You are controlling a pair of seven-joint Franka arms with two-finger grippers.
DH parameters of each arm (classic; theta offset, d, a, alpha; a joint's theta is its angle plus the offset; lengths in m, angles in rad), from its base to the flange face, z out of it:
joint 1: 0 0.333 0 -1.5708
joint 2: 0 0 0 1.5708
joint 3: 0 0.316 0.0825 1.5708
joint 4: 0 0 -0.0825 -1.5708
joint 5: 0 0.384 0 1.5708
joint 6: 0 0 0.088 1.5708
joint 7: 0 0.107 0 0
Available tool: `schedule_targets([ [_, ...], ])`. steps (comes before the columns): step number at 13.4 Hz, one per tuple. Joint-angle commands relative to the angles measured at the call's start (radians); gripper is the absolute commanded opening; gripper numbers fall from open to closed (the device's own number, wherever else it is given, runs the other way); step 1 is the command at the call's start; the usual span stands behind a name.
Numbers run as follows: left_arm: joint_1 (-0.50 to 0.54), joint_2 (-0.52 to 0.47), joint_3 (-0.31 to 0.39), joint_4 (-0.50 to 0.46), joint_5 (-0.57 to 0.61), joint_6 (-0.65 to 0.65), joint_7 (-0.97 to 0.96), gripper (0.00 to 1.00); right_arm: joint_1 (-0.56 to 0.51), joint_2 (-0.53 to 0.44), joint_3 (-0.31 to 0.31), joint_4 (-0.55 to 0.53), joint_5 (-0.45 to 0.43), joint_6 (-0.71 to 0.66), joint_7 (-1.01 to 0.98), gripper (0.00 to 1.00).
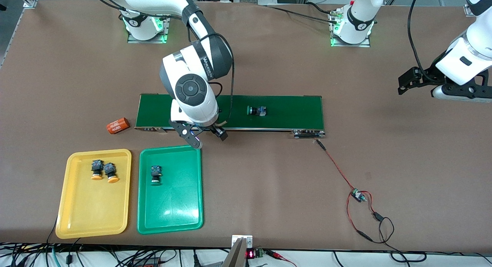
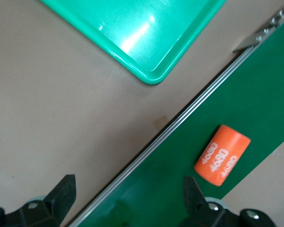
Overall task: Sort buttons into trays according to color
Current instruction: 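Lower the right gripper and grasp the green button on the belt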
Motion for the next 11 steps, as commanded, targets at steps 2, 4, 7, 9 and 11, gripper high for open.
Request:
schedule_targets([
  [2, -0.001, 0.016, 0.005, 0.031, -0.007, -0.013, 0.009, 1.0, 0.036, 0.031, -0.002, -0.003, 0.023, 0.038, 0.197, 1.0],
  [4, -0.001, 0.016, 0.005, 0.031, -0.007, -0.013, 0.009, 1.0, 0.056, 0.053, -0.002, -0.005, 0.022, 0.058, 0.269, 1.0],
  [7, -0.003, 0.016, 0.005, 0.031, -0.007, -0.013, 0.007, 1.0, 0.099, 0.059, -0.002, -0.006, 0.022, 0.058, 0.344, 1.0],
  [9, -0.004, 0.016, 0.005, 0.031, -0.007, -0.013, 0.007, 1.0, 0.112, 0.064, -0.002, -0.009, 0.026, 0.058, 0.354, 1.0],
  [11, -0.004, 0.016, 0.005, 0.032, -0.007, -0.013, 0.007, 1.0, 0.113, 0.079, -0.002, -0.017, 0.038, 0.067, 0.413, 1.0],
])
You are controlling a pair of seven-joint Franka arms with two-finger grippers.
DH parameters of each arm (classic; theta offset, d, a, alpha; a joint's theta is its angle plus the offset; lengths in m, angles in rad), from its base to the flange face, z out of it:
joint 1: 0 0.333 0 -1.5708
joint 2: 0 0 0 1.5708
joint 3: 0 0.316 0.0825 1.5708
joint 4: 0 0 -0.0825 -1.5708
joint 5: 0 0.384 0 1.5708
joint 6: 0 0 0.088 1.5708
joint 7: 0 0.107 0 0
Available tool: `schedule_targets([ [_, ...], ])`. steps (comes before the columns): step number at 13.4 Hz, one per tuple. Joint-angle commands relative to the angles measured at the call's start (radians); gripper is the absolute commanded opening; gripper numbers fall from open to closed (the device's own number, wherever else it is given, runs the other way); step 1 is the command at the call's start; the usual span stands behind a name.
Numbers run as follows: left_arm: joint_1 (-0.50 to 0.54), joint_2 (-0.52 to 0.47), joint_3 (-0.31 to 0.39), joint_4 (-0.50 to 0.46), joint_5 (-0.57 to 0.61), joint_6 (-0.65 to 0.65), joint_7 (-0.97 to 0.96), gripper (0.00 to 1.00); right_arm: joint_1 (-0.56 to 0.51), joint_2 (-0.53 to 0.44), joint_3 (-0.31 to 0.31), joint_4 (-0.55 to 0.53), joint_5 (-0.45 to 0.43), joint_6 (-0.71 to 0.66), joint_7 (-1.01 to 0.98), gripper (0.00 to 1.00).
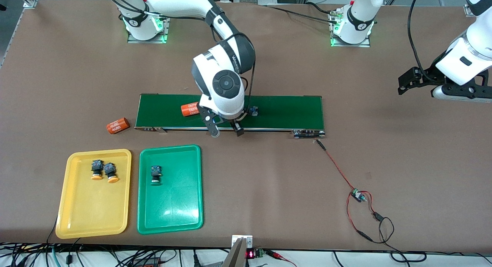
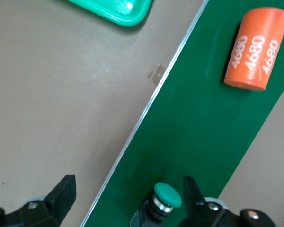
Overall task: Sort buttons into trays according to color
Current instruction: 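Lower the right gripper and grasp the green button on the belt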
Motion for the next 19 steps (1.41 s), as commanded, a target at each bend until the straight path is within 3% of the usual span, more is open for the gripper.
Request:
schedule_targets([
  [1, -0.006, 0.015, 0.005, 0.031, -0.007, -0.013, 0.006, 1.0, 0.004, 0.017, -0.008, -0.011, 0.025, 0.016, 0.077, 1.0],
  [8, -0.008, 0.015, 0.004, 0.032, -0.007, -0.013, 0.004, 1.0, 0.072, 0.023, -0.008, -0.05, 0.025, 0.01, 0.197, 1.0],
  [17, -0.008, 0.014, 0.004, 0.032, -0.007, -0.015, 0.004, 1.0, 0.105, 0.041, -0.008, -0.128, 0.022, 0.073, 0.214, 0.97],
  [19, -0.009, 0.014, 0.004, 0.032, -0.007, -0.015, 0.003, 1.0, 0.105, 0.04, -0.008, -0.128, 0.022, 0.073, 0.212, 0.44],
])
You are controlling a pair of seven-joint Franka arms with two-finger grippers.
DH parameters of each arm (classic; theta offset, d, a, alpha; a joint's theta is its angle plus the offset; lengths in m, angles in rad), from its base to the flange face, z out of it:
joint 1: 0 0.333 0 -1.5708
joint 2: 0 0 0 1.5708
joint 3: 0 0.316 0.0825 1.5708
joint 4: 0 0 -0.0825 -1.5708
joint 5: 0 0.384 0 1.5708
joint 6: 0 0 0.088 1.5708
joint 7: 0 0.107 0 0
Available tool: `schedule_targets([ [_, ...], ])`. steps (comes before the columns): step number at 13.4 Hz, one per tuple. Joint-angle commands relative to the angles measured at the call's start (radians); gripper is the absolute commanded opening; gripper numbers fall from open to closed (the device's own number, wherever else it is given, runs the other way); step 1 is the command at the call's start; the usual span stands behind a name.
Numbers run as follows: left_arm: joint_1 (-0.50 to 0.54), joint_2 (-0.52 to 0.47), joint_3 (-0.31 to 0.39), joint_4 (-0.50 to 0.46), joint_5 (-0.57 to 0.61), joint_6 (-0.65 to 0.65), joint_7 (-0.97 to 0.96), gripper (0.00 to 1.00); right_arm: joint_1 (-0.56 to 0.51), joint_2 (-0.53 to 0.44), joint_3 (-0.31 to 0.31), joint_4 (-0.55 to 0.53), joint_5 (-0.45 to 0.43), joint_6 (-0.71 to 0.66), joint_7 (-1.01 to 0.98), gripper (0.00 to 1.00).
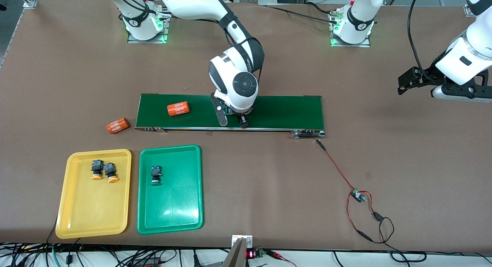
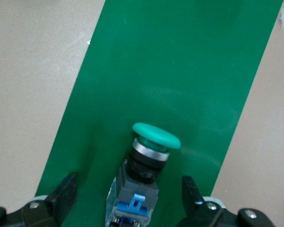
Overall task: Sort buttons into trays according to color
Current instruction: 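Lower the right gripper and grasp the green button on the belt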
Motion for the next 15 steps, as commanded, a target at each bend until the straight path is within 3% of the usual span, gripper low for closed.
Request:
schedule_targets([
  [1, -0.008, 0.013, 0.004, 0.03, -0.007, -0.015, 0.003, 1.0, 0.01, -0.005, -0.008, -0.009, 0.01, 0.015, 0.027, 0.29],
  [3, -0.008, 0.013, 0.004, 0.03, -0.007, -0.015, 0.004, 1.0, 0.01, -0.005, -0.01, -0.009, 0.01, 0.042, 0.014, 0.08],
  [5, -0.007, 0.013, 0.004, 0.03, -0.007, -0.015, 0.004, 1.0, -0.004, -0.008, -0.01, -0.004, 0.012, 0.052, -0.007, 0.0],
  [12, -0.007, 0.013, 0.004, 0.03, -0.007, -0.016, 0.006, 1.0, -0.03, -0.048, -0.019, 0.054, 0.008, 0.035, -0.163, 0.0],
  [15, -0.007, 0.013, 0.004, 0.03, -0.011, -0.016, 0.006, 1.0, -0.048, -0.05, -0.074, 0.077, 0.002, 0.035, -0.345, 0.0],
])
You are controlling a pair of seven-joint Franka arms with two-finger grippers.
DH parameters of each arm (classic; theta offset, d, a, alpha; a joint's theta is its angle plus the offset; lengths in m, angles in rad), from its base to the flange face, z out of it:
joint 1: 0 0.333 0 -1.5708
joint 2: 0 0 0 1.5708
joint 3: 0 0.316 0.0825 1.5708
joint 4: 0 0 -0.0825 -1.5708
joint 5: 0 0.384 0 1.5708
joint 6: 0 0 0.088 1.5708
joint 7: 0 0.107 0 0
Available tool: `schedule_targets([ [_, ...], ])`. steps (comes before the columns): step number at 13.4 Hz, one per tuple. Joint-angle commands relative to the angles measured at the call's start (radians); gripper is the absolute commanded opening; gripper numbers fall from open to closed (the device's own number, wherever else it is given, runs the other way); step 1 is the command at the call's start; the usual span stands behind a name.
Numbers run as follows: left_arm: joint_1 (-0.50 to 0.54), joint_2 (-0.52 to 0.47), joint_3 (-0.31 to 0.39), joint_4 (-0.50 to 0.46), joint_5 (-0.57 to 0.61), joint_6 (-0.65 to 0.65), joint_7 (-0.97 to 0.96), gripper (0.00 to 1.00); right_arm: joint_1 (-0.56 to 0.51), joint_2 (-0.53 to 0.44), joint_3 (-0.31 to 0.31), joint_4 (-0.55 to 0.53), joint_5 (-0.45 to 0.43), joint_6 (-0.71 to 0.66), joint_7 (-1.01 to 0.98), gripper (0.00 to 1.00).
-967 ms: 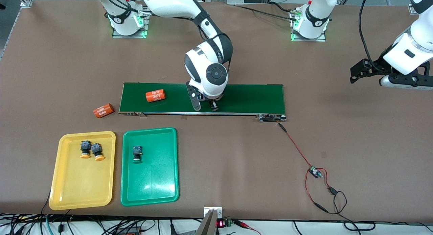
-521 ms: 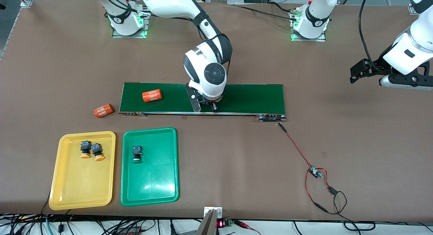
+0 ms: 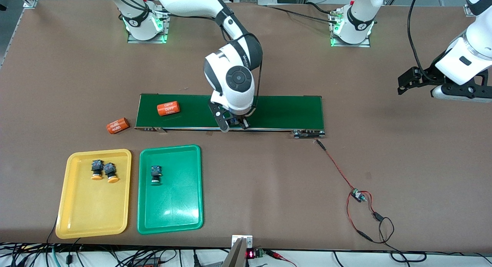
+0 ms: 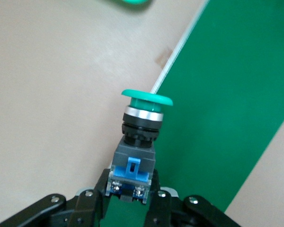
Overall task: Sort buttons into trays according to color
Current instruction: 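Carry the green button with the right gripper over the green tray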
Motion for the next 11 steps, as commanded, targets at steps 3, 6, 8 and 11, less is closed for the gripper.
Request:
schedule_targets([
  [3, -0.006, 0.013, 0.005, 0.03, -0.014, -0.021, 0.006, 1.0, -0.043, -0.012, -0.118, 0.026, 0.007, -0.011, -0.394, 0.0],
  [6, -0.006, 0.013, 0.005, 0.032, -0.017, -0.029, 0.006, 1.0, -0.11, -0.012, -0.135, 0.026, 0.004, -0.008, -0.639, 0.0],
  [8, -0.008, 0.013, 0.005, 0.032, -0.018, -0.029, 0.004, 1.0, -0.167, -0.012, -0.142, 0.024, 0.01, -0.008, -0.798, 0.0],
  [11, -0.008, 0.013, 0.005, 0.032, -0.02, -0.029, 0.004, 1.0, -0.248, -0.01, -0.14, 0.026, 0.01, 0.006, -1.114, 0.0],
])
